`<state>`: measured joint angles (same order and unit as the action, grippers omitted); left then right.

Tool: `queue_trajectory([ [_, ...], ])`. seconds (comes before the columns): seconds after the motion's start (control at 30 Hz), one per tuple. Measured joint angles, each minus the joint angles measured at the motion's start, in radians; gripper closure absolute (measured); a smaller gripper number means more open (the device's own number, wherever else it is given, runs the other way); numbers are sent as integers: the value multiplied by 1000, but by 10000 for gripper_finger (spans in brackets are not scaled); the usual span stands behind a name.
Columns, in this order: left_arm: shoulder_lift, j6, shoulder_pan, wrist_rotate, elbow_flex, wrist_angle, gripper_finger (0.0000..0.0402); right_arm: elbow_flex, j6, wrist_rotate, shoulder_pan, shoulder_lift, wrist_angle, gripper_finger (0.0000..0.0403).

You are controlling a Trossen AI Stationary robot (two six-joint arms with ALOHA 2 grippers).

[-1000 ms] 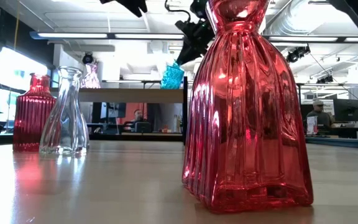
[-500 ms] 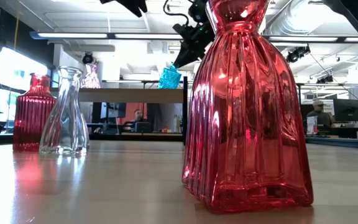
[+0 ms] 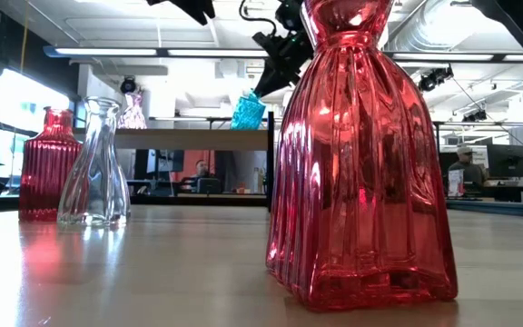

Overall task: Sort vases onto shelf
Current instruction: Put the center blue vase on the shelf

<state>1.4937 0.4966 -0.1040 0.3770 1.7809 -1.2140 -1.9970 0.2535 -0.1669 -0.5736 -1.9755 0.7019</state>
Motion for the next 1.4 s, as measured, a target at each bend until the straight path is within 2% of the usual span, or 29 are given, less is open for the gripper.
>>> queue_trajectory([
  [0.37, 0, 0, 0, 0, 0, 0, 301, -18, 8, 1, -17, -2, 57, 402],
  [1.03, 0, 8, 0, 0, 0, 0, 301, -18, -11, 0, -16, -3, 58, 402],
  [1.4, 0, 8, 0, 0, 0, 0, 301, -19, -1, -1, -16, -3, 56, 365],
])
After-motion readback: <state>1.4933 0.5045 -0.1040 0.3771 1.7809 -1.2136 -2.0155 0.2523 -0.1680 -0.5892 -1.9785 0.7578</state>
